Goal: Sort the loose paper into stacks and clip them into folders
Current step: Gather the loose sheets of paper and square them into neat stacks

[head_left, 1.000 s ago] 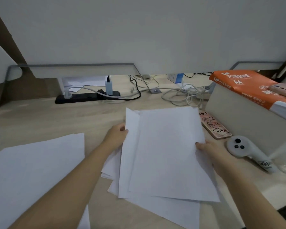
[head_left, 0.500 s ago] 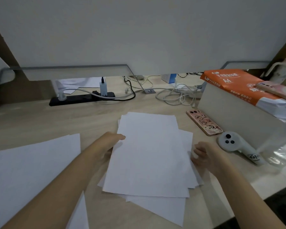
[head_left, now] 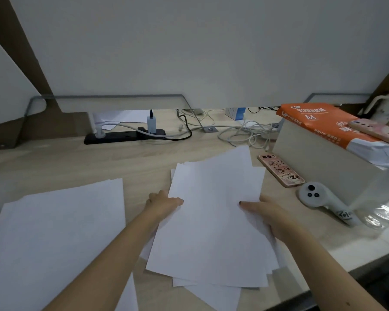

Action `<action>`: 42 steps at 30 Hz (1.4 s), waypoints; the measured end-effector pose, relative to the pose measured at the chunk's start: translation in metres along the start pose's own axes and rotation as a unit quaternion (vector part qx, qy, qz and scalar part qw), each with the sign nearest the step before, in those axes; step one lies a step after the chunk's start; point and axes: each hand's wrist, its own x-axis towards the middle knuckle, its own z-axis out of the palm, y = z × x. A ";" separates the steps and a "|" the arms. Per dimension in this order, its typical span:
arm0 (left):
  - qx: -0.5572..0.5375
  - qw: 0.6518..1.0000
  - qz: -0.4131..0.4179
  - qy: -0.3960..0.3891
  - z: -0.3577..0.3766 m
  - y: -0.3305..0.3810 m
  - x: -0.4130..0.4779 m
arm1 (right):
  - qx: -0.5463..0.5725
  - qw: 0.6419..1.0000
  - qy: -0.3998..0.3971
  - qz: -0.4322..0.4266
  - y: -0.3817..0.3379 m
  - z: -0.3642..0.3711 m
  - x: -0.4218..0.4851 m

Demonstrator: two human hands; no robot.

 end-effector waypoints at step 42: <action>-0.374 0.866 0.316 0.103 -0.022 0.024 -0.108 | 0.173 0.971 -0.042 -0.161 -0.042 0.021 -0.063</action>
